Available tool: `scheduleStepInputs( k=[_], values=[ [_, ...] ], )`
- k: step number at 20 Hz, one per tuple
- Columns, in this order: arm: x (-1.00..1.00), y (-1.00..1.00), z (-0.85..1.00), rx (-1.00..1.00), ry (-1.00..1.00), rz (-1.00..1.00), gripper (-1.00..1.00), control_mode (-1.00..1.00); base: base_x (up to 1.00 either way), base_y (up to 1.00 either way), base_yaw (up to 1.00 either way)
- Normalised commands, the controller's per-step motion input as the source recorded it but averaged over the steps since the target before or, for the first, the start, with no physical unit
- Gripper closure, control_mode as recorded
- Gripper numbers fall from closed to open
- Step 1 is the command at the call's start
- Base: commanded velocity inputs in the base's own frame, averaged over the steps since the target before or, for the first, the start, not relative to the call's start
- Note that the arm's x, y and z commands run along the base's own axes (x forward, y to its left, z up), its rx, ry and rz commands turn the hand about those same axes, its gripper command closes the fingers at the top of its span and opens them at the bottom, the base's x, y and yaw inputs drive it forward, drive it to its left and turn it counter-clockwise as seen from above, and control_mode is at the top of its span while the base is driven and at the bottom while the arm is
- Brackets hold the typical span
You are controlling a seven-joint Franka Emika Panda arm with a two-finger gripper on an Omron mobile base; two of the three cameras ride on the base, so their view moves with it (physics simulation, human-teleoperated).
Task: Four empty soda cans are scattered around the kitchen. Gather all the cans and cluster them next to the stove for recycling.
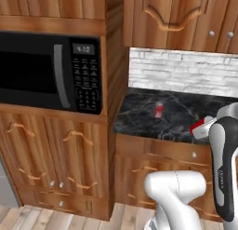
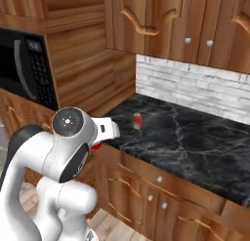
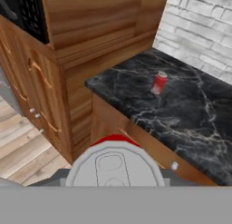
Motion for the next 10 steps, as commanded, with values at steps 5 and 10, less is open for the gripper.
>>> scheduleStepInputs(
  k=[5,10],
  values=[
    [0.0,0.0,0.0,0.0,0.0,0.0,1.0,1.0,-0.19,0.03,0.47],
    [0.0,0.0,0.0,0.0,0.0,0.0,1.0,1.0,-0.19,0.07,0.46]
  ],
)
